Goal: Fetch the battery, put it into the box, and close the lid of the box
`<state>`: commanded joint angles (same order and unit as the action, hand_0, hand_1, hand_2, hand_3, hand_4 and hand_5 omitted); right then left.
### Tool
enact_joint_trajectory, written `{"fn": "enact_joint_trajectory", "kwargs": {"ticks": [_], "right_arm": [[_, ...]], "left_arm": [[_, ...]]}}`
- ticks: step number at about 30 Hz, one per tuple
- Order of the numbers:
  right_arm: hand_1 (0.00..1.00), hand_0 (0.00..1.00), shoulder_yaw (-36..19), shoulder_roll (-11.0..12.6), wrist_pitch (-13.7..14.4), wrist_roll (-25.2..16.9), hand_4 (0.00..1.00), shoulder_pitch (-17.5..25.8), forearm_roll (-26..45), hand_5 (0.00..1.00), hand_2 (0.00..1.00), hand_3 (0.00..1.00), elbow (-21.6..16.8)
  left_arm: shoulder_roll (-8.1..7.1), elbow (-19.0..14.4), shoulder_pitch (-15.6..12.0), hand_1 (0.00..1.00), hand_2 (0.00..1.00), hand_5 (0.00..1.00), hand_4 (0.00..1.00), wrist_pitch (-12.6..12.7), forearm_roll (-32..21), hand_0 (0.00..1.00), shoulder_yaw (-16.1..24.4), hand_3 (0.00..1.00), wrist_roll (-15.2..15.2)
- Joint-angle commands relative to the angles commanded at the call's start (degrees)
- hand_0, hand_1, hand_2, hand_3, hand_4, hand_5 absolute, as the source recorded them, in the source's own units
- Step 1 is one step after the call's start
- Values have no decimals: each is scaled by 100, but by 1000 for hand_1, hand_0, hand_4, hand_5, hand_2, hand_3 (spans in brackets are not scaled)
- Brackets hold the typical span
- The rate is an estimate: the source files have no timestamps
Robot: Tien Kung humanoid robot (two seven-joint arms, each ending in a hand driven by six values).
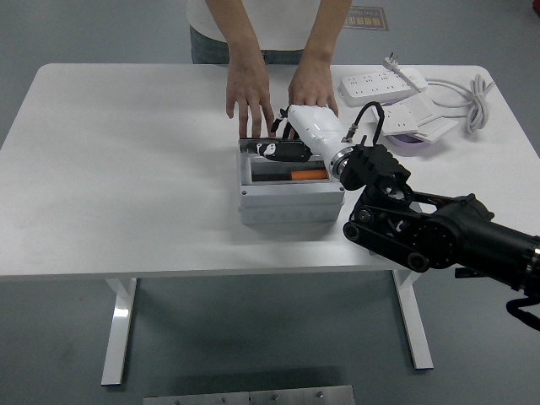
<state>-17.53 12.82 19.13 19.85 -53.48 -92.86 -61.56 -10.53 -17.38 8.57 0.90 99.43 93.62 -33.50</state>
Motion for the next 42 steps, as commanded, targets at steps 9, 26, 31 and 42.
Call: {"fn": "enact_joint_trajectory", "kwargs": {"ticks": [9, 26, 31, 42], "right_arm": [[415, 538, -87, 82, -326, 274, 881, 81, -101, 843, 465, 591, -225], [362, 389, -447, 202, -513, 401, 873, 199, -341, 842, 345, 308, -324], [359, 382, -990, 366, -1026, 691, 869, 354, -716, 843, 342, 308, -469], [314, 292, -2673, 689, -892, -150, 868, 1301, -403, 844, 318, 300, -554]], "left_arm": [[4, -1, -9, 644, 643, 704, 786, 22, -11, 454, -10, 670, 7], [19, -2, -16, 643, 642, 704, 786, 45, -29, 453, -36, 669, 13], [29, -3, -26, 643, 642, 704, 786, 50, -46, 453, -44, 669, 8], [79, 2, -25, 643, 642, 704, 786, 48, -65, 453, -49, 668, 19]]}}
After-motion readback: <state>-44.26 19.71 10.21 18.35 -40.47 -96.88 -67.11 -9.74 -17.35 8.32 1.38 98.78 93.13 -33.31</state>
